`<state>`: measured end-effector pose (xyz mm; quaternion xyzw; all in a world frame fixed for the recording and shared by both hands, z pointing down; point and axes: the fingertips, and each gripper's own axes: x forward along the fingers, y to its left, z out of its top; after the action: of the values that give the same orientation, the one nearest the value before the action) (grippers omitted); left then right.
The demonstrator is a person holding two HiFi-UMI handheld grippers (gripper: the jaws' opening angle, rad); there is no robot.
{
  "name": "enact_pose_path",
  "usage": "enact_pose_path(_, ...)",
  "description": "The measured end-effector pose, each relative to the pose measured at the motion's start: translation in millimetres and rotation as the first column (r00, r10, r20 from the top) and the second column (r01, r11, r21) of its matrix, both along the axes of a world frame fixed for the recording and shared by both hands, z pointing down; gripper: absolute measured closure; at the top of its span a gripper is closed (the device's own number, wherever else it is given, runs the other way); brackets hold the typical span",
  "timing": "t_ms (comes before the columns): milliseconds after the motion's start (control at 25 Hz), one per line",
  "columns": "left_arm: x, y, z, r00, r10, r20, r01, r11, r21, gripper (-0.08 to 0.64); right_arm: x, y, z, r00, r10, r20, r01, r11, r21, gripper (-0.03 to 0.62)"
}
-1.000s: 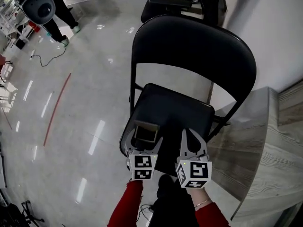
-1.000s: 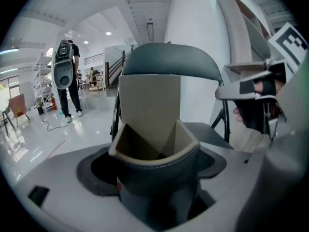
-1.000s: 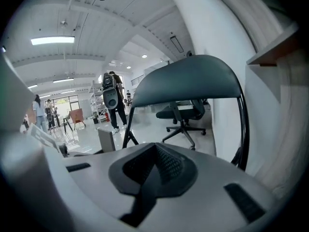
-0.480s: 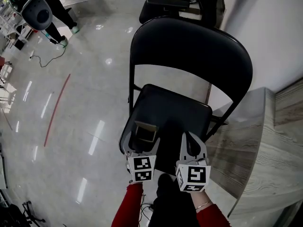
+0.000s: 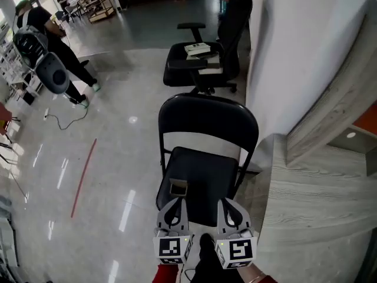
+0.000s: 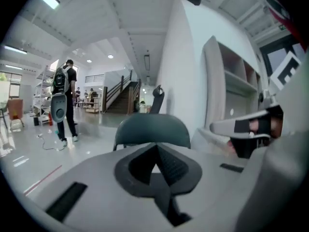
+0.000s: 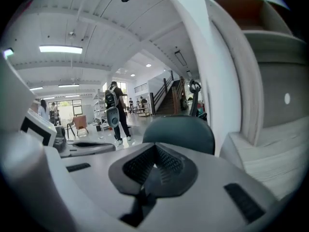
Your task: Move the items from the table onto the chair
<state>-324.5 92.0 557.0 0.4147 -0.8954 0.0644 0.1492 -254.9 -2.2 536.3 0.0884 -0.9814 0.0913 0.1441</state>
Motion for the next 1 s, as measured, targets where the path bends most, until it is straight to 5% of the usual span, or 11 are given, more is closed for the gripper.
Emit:
enact_pose_path(200,32.0,-65.9,-72.5,0.985,0.167,0.038,-0.17,0.98,0.102,0.551,51.1,-38.9,-50.8,0.994,0.101,0.044,-0.101,0.995,-0.01,0.586)
enact_pose_path(400,79.6,-123.6,-117.3,0.882,0.459,0.108,-0.47,0.876,0.109,0.552,121.6,-78.3,-99.1,0.934,0.331,0.136,-0.338,0.94,0.039,0.586)
enact_pose_path(600,126.7,-144.3,-133.3,0.766,0.628,0.136,-0.641,0.76,0.105,0.552,198.7,-97.9,-110.6,0.827,0.537,0.168,-0.553,0.831,0.063,0.586)
enact_pose_path(760,161.6,-155.3,-138.5,0.701,0.705,0.111,-0.714,0.69,0.119,0.552,255.8,-100.0,-115.4,0.714,0.671,0.2,-0.691,0.721,0.048,0.586)
enact_pose_path(1000,213.5,-161.6,-139.9,0.593,0.794,0.133,-0.805,0.584,0.1,0.552,308.9,-90.4,-109.9,0.619,0.761,0.193,-0.778,0.627,0.023,0.586)
